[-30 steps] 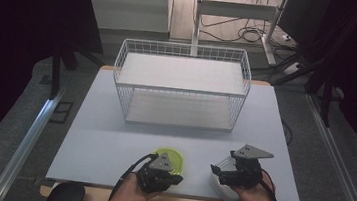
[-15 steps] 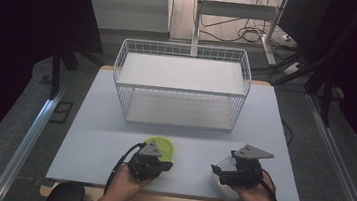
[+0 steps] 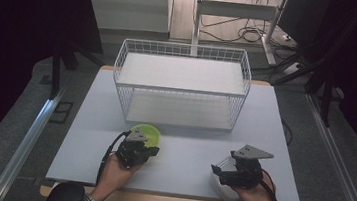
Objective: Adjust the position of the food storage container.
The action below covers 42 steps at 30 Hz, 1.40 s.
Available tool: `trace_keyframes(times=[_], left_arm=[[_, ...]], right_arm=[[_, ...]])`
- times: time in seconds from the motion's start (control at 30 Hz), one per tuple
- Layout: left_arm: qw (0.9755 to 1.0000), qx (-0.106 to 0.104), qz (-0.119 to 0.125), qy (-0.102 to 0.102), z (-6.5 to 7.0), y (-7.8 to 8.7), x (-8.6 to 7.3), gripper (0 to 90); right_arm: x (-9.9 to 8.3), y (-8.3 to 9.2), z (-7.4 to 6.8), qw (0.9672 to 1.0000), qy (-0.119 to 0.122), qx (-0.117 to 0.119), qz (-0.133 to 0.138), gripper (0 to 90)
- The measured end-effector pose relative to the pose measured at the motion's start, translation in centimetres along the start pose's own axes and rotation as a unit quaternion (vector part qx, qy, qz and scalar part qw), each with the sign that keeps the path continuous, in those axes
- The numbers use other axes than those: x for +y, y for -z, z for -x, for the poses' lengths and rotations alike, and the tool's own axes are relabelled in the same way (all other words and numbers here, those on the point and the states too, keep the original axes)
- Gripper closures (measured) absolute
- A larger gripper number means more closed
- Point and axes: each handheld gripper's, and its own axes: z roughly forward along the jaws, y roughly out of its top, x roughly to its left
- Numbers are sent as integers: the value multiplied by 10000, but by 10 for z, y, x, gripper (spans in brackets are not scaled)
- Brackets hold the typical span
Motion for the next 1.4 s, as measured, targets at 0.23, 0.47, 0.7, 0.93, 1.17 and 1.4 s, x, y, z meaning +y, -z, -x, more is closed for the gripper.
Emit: trace_keyframes(times=[0.23,0.47,0.7,0.93,1.17,1.4], left_arm=[[9993,313,13,182,-20,8,-3,899],[9985,378,185,345,-31,15,-5,898],[9994,200,239,153,-16,16,-6,893],[9997,-180,178,-55,5,6,-7,890],[9978,-597,19,-294,30,-11,-7,884],[9934,-987,-150,-558,57,-27,-7,877]], right_arm=[[0,1,1,10000,-45,41,-55,187],[0,6,5,9999,-22,-20,-97,252],[-4,25,15,9996,15,-233,-154,530],[-17,52,30,9977,-215,-633,-138,807],[-37,68,46,9922,-550,-1078,-306,894],[-55,67,47,9885,-728,-1138,-673,893]])
